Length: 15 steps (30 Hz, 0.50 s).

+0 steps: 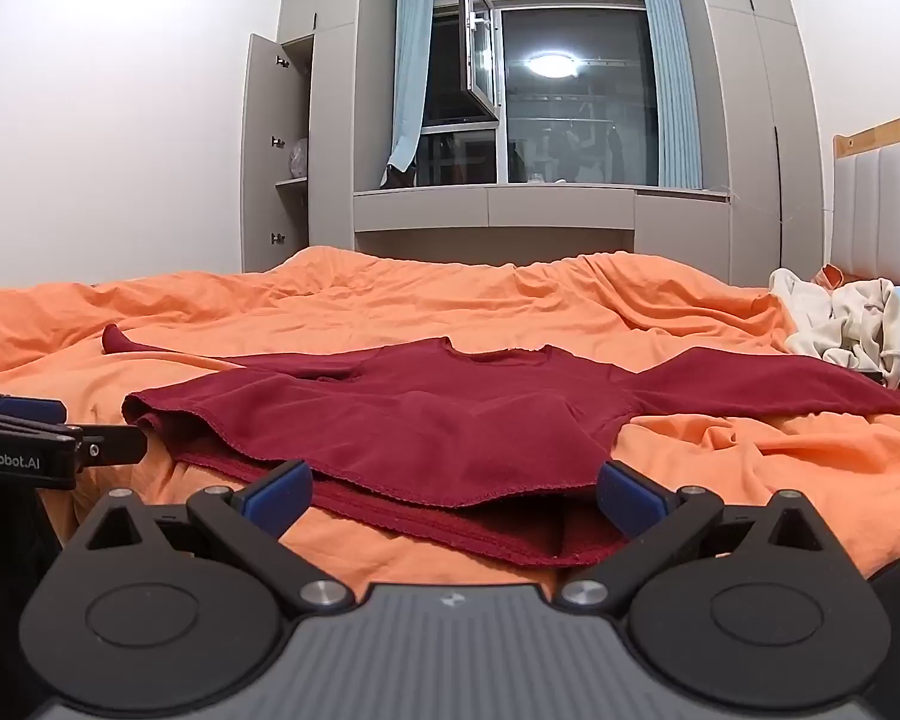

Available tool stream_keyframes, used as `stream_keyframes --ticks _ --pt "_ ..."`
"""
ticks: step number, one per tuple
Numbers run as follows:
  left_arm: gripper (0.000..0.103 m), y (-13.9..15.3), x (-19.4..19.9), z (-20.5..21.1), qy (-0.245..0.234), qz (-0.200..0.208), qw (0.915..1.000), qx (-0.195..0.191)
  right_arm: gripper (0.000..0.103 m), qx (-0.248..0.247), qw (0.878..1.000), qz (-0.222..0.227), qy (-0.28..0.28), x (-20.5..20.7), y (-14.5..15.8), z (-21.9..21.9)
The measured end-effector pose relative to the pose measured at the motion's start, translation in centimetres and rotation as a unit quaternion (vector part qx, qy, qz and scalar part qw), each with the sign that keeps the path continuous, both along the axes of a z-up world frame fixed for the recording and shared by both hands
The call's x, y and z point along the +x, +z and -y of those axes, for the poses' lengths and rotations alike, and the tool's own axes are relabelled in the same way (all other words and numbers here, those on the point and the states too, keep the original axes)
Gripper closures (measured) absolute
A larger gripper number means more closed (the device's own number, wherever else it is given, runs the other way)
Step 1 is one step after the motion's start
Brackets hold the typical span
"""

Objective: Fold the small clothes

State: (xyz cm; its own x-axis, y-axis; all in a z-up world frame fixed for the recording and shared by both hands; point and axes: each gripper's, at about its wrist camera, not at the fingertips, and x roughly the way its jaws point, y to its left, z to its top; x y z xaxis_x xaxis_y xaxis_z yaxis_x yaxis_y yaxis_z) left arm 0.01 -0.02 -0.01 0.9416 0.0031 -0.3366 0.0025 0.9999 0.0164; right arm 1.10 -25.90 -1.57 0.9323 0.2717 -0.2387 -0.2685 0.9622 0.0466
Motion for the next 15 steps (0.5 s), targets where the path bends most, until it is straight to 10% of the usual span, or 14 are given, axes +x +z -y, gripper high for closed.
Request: stream_keyframes --ticks 15 --pt "0.001 0.01 0.01 -0.03 0.0 -0.001 1.0 -0.001 0.0 -0.001 1.0 0.0 0.001 0.05 0.08 -0.13"
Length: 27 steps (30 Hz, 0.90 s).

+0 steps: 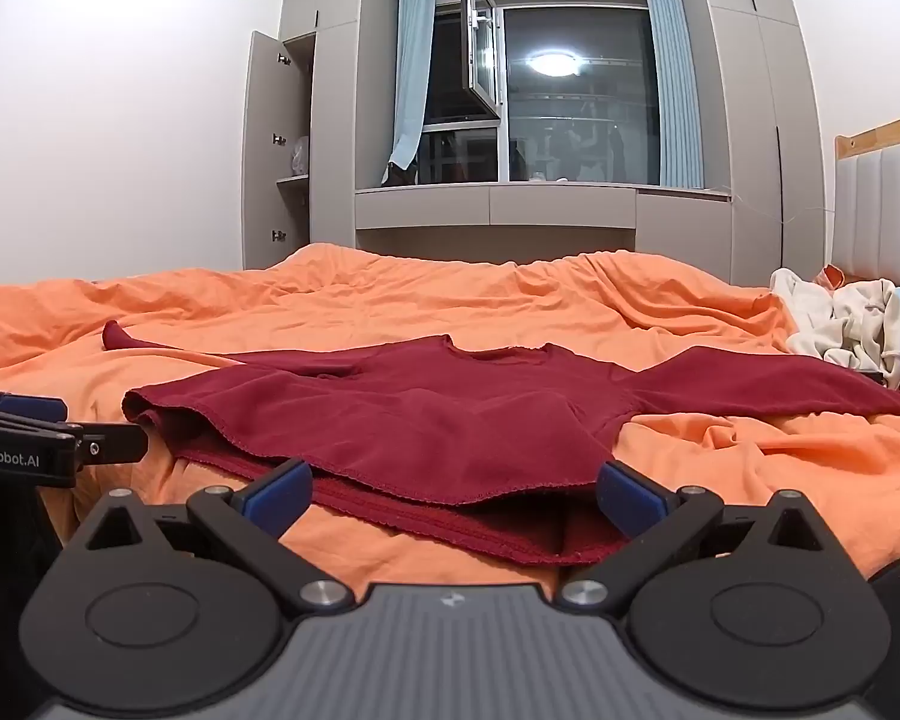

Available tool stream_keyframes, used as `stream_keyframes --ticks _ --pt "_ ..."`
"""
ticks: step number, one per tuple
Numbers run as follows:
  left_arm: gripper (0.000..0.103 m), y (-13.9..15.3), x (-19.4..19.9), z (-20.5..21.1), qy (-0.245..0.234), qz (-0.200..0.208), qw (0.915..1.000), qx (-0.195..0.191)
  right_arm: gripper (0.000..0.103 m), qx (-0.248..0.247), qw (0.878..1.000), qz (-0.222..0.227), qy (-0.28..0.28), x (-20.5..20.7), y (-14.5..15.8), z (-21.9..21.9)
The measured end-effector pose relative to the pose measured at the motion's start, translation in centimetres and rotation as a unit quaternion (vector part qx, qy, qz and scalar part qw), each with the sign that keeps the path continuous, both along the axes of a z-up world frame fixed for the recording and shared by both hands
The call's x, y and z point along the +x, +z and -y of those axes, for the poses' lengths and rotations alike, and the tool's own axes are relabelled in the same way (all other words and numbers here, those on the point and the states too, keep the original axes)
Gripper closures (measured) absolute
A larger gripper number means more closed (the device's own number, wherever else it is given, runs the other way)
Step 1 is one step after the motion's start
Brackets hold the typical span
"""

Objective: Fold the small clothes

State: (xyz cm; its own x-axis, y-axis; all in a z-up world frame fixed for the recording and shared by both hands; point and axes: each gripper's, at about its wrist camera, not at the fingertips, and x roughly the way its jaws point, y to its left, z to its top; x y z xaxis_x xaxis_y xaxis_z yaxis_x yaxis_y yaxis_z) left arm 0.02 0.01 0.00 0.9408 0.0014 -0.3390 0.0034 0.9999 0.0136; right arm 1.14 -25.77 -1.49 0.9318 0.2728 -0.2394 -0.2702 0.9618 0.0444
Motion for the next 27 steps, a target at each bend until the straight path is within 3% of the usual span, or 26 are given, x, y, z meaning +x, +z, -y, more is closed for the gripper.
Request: stream_keyframes --ticks 27 --pt "0.001 -0.49 0.1 -0.02 0.002 -0.003 1.0 -0.001 0.0 -0.002 1.0 0.0 0.001 -0.03 -0.01 -0.05"
